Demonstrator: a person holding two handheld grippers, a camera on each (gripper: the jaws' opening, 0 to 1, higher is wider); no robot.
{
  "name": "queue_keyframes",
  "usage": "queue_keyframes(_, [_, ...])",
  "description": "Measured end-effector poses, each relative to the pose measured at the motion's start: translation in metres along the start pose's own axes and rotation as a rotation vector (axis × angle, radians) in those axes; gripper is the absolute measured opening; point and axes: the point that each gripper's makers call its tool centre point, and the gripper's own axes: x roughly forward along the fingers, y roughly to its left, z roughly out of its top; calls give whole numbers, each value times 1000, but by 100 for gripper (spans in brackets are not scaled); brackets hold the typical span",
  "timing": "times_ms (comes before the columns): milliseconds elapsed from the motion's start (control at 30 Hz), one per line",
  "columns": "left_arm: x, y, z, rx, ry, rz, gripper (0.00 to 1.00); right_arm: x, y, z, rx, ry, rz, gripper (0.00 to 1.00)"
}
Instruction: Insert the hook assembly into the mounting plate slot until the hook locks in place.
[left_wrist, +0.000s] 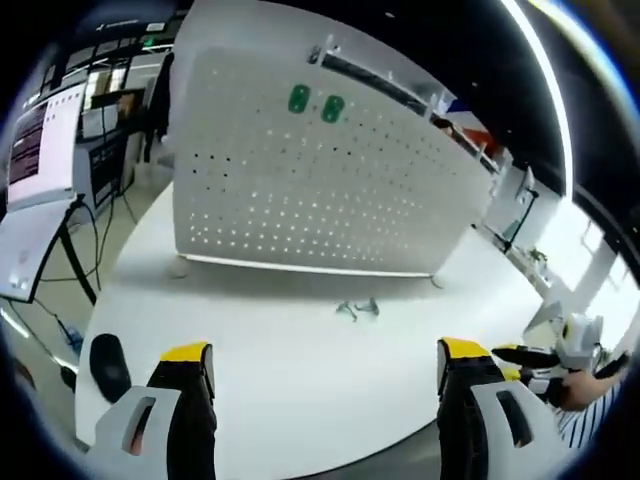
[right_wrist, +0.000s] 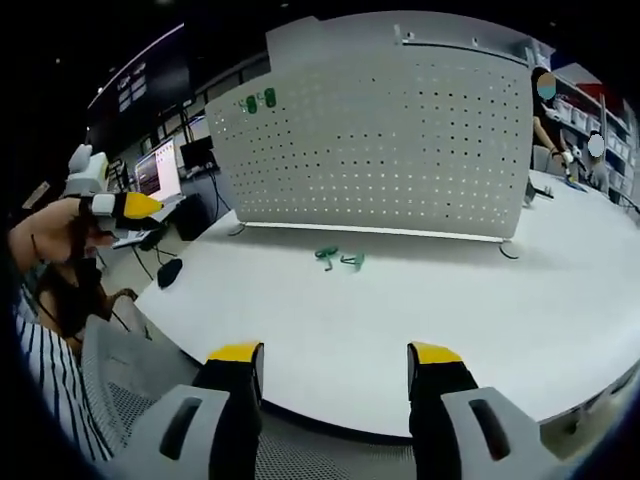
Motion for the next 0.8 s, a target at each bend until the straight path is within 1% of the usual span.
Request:
queue_keyframes(233, [-7,3,-14,-2,33,-1,94,-3,0,-1,-13,7,2,55])
queue_keyframes(333, [-10,-4,-23,-23,59,-26,94,-6,-1,3,-41,6,1,55])
queue_keyframes(400, [-12,-7,-28,-32,70,-37,95,-8,-3,8,-40,1,3,55])
queue_keyframes(467, [-13,-9,-33,-25,80,-40,95,-8,-5,9,-48,2,5,55])
queue_keyframes(533, [-14,-9,-42,-16,105,-40,95,-9,-7,7,-62,15,4,55])
queue_keyframes(633, [-14,-4,-54,-32,133,-39,95,-13,-9,4,-76,28,11,54])
queue_keyframes(733, [-14,-2,-60,-44,143,-39,95,-16,-9,-1,-106,60,34,50])
queue_keyframes(800, [-14,-3,-63,-36,159,-40,94,-16,-8,-4,-146,74,44,48])
